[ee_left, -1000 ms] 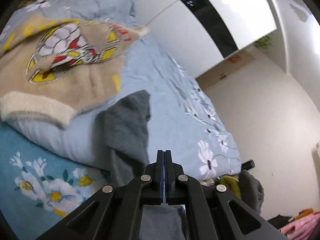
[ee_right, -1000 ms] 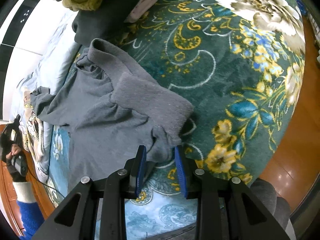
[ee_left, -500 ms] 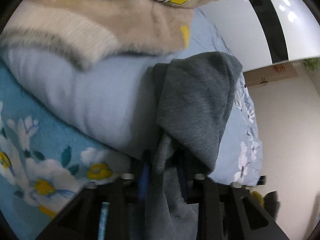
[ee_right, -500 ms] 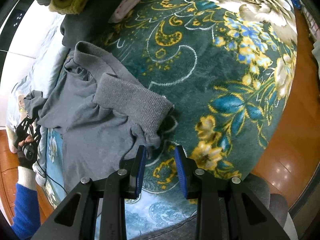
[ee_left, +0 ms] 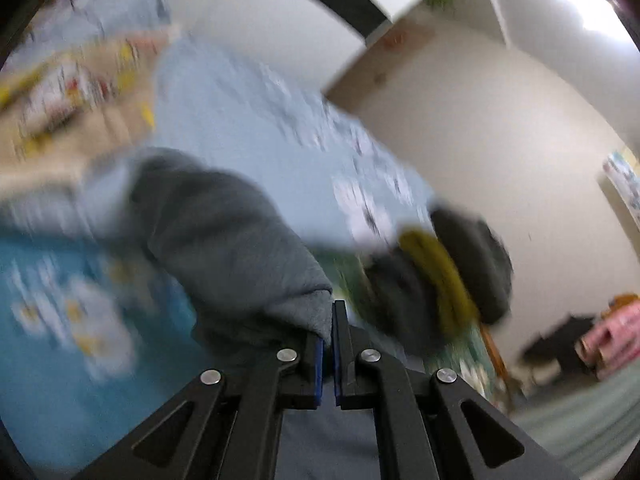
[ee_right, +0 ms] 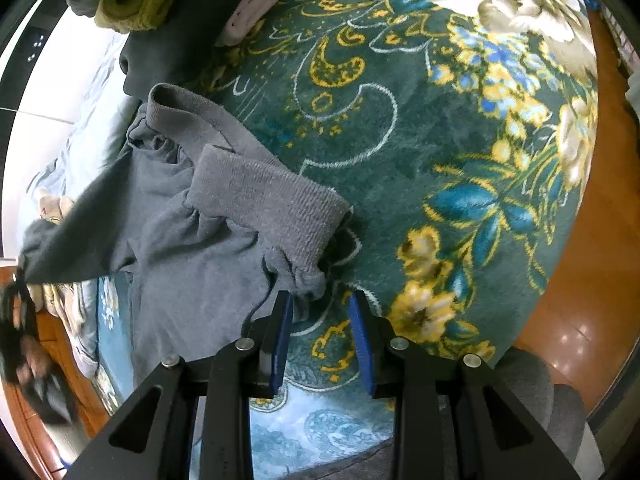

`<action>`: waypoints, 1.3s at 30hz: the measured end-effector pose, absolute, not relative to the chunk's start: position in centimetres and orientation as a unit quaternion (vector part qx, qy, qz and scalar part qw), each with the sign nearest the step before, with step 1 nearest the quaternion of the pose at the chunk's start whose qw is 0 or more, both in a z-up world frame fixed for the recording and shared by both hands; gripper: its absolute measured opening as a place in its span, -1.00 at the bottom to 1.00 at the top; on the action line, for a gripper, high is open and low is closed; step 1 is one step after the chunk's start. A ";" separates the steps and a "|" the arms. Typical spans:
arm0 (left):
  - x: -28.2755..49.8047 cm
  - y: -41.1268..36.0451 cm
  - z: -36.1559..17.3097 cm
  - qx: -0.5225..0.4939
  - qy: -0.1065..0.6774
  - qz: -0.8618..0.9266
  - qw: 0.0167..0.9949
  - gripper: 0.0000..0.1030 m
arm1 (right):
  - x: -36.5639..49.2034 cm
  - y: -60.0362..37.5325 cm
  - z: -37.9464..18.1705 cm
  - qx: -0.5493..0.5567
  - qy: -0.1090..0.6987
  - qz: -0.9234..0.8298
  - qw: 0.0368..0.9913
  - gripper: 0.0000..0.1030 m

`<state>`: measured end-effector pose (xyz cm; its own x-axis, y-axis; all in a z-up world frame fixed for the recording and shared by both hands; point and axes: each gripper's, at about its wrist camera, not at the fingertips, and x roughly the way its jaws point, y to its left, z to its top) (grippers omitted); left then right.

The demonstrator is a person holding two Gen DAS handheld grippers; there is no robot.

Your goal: Fold clothes

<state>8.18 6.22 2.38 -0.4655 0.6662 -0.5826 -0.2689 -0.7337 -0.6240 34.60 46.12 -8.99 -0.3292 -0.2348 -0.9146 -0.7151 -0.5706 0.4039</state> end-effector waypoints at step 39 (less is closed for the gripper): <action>1.8 -3.8 -7.8 -0.541 -0.471 0.696 0.024 -0.93 | 26.8 45.0 -5.1 -0.486 0.473 0.723 0.134 -0.06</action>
<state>1.76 -3.83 -7.85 -0.4127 0.5436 -0.7309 0.4770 -0.5546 -0.6818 26.82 44.96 -5.08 -0.4923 -0.2649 -0.8292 -0.6535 -0.5168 0.5531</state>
